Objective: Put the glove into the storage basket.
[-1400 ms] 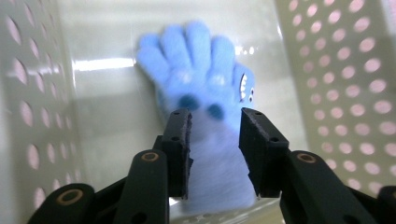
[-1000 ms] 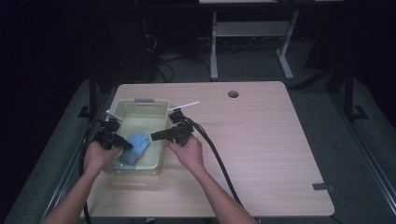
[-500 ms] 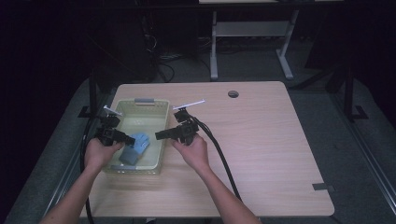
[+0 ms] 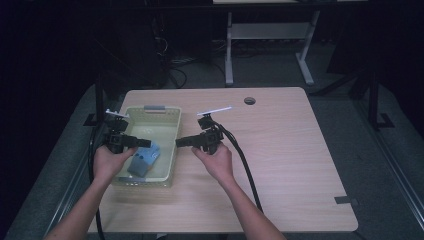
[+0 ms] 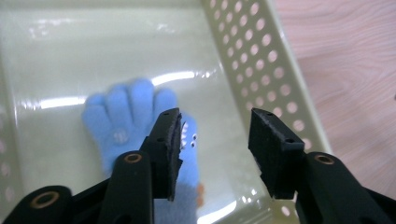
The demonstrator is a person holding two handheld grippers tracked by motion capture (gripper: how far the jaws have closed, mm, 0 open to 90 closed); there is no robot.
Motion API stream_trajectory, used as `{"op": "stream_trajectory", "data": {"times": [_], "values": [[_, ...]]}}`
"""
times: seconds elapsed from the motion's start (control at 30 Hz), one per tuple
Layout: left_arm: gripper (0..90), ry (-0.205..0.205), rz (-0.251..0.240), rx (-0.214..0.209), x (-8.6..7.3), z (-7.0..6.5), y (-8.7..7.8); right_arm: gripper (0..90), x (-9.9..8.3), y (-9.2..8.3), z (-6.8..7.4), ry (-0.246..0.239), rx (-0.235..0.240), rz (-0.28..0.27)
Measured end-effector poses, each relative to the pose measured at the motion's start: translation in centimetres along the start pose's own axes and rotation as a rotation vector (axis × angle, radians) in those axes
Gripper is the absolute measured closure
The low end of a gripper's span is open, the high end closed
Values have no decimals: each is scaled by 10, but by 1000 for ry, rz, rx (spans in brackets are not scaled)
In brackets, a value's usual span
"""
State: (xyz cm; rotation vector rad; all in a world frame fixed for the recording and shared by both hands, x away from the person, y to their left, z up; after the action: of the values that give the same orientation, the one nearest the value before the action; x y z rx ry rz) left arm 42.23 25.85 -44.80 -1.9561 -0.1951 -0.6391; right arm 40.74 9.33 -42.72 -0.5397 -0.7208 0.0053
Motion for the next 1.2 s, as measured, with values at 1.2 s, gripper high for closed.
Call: {"op": "stream_trajectory", "data": {"times": [1.2], "values": [[354,100,-116,-145,16,-81,18,484,-6,-79,-42,45,-83,-78]]}}
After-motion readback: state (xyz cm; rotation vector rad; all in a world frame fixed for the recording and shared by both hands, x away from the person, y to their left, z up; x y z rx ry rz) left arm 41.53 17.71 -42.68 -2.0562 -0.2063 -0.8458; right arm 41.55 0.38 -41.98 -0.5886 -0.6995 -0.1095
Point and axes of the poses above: each handheld gripper's, and its own axes: y roughly forward along the jaws, x roughly out of its top, z roughly to its left, the point moved 10 cm from there along y, roughly forward along the jaws, and after that the axes turned 1 degree about x, right-handed, at the moved point
